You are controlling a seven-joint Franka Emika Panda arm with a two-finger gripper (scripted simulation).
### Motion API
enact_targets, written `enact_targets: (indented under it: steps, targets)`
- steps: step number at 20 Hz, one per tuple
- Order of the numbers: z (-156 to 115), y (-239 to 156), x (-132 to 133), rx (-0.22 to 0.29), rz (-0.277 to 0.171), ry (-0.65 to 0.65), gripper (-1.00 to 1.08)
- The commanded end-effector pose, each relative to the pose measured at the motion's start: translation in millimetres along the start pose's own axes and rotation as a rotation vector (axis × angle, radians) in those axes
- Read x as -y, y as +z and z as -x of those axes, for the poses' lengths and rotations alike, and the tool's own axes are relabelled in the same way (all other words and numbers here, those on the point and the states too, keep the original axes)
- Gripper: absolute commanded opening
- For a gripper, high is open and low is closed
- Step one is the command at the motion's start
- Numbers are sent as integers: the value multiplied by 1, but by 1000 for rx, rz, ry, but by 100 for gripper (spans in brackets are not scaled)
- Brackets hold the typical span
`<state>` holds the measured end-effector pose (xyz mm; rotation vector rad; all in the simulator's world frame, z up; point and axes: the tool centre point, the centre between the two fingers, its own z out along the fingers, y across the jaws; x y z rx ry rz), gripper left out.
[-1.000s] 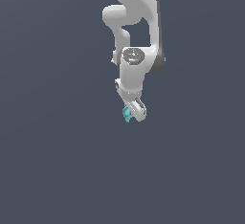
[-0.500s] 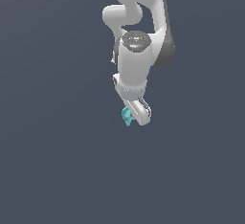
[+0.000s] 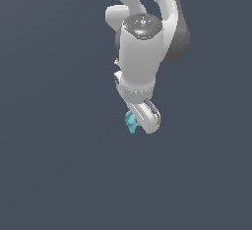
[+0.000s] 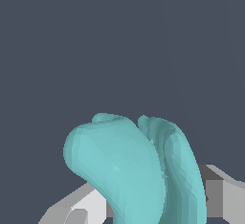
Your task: Pick up the object and move it to a goal position.
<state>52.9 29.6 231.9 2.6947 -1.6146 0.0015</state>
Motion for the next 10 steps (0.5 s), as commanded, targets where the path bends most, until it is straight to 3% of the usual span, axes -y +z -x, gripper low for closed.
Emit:
enact_targets:
  steps: [1,10]
  targets:
    - [-3,-7,5,0,1,0,-100]
    - [-7,-16,13,1,0,0,-100]
